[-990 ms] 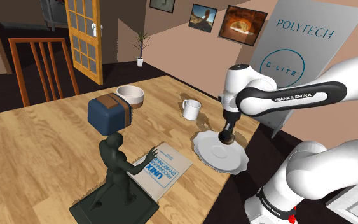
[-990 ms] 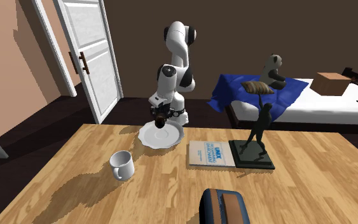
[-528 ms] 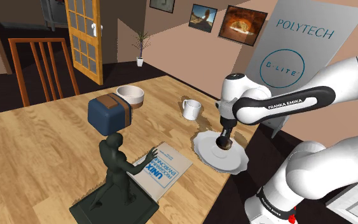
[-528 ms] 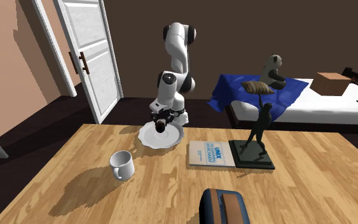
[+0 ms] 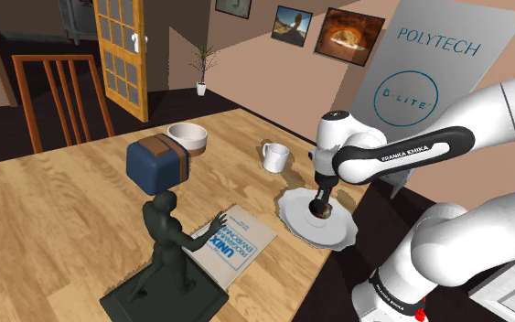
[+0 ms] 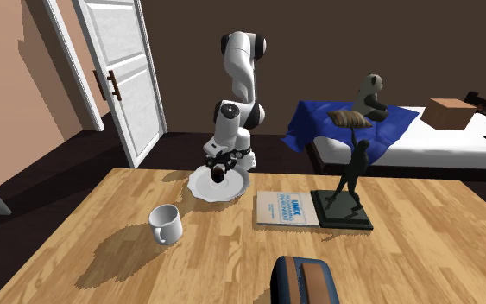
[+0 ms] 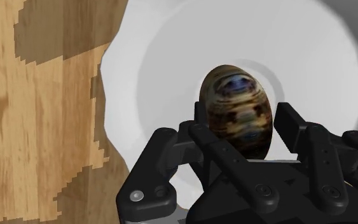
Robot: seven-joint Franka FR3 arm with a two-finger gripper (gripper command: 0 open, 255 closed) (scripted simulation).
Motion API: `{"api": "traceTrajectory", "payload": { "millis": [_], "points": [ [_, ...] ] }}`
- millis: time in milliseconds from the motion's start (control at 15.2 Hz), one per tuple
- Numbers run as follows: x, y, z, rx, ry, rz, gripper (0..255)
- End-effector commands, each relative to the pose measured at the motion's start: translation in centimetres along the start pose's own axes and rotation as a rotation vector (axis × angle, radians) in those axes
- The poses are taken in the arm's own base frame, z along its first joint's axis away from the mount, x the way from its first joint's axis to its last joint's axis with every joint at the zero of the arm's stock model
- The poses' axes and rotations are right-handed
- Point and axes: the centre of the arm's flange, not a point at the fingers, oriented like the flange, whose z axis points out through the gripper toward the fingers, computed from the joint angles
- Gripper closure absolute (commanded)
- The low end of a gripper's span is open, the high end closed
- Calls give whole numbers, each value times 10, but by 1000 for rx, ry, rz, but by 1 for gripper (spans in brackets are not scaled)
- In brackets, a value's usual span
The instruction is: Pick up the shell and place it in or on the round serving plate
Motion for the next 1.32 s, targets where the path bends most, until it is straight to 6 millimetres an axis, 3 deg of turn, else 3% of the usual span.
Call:
{"api": "traceTrajectory", "payload": {
  "millis": [0,66,132,462,726,1254],
  "points": [
    [0,0,1,1,-3,0,255],
    [0,0,1,1,-3,0,255],
    [0,0,1,1,-3,0,0],
    [0,0,1,1,-3,0,0],
    [0,0,-49,1,-3,0,0],
    [0,0,-49,1,-3,0,0]
  ]
}}
